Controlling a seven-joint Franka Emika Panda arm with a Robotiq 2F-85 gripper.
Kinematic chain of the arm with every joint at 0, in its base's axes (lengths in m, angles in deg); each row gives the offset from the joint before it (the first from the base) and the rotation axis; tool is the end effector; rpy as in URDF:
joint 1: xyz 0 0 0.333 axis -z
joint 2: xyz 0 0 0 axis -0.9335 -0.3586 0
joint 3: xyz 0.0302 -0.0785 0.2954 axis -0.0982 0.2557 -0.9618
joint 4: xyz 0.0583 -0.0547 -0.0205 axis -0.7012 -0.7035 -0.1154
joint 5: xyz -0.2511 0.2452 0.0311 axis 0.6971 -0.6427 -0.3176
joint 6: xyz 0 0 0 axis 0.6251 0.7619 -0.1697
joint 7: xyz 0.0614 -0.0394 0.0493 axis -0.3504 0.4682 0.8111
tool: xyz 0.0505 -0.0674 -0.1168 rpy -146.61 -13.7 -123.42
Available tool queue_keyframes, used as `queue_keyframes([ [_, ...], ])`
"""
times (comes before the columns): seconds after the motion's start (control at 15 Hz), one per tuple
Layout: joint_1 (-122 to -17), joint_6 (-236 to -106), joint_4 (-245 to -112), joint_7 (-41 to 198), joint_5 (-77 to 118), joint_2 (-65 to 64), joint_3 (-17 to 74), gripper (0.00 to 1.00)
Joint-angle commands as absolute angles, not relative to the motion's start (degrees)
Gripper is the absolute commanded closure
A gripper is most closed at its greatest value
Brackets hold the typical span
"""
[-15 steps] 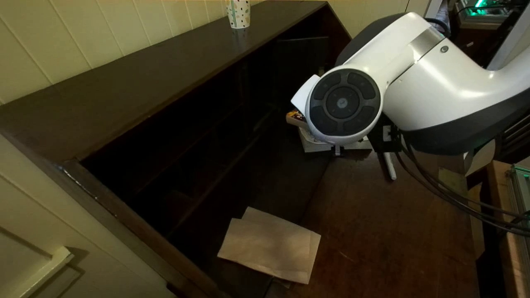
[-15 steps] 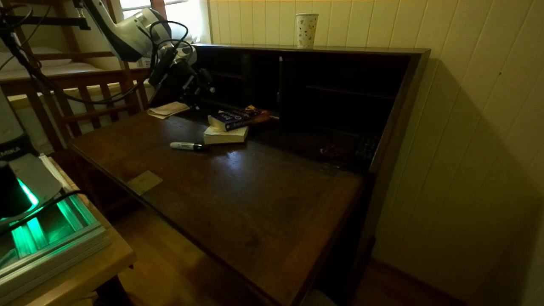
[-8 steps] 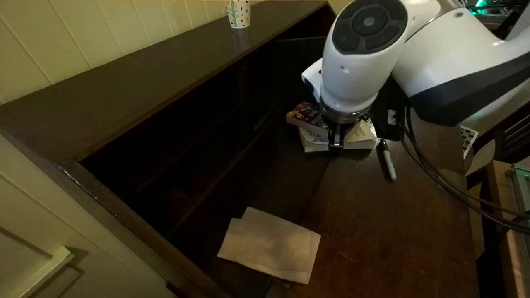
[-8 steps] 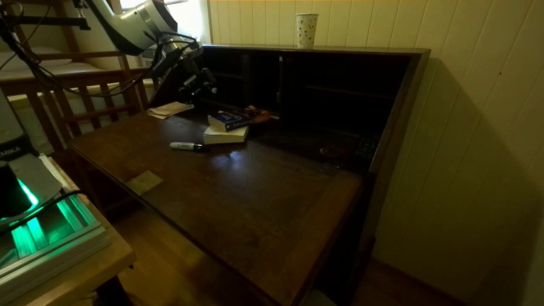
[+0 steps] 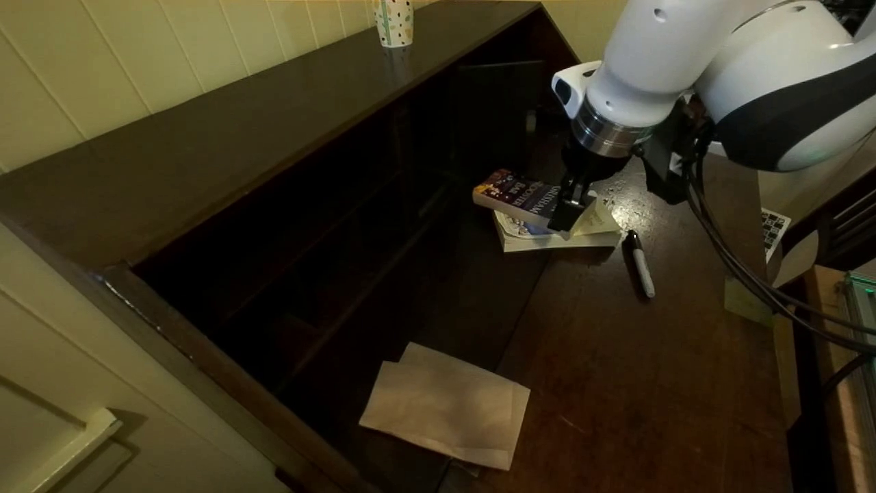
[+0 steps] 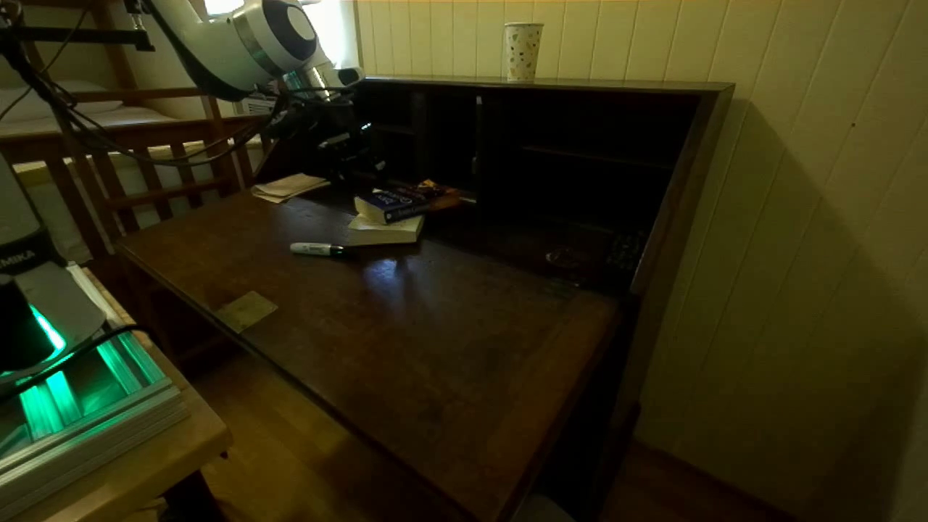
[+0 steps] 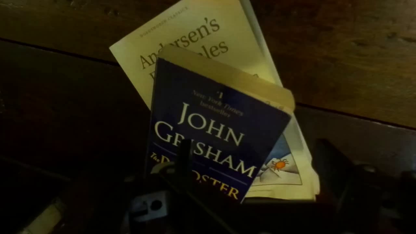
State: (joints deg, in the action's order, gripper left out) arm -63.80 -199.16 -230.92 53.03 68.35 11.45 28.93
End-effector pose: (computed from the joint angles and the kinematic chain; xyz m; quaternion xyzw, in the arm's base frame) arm 0.4552 -0.0417 0.2512 0.9763 0.0712 0.1317 0.1563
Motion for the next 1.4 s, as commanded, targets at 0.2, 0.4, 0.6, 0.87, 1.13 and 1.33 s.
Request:
queue_keyframes([
  [0.2, -61.40, -209.77, -232.63, 43.70, 76.74, 13.17, 33.99, 0.54],
  [0.4, -61.11, -213.66, -232.05, 37.71, 82.69, 13.19, 36.37, 0.75],
  [0.6, -60.80, -215.26, -232.46, 36.67, 81.40, 11.03, 37.52, 0.97],
  [0.87, -60.20, -218.26, -233.92, 38.97, 77.26, 6.41, 37.29, 1.00],
  [1.13, -57.96, -222.55, -235.38, 42.68, 71.89, 3.26, 34.57, 1.00],
  [1.33, -55.41, -225.10, -236.23, 45.24, 69.59, 2.44, 31.45, 1.00],
])
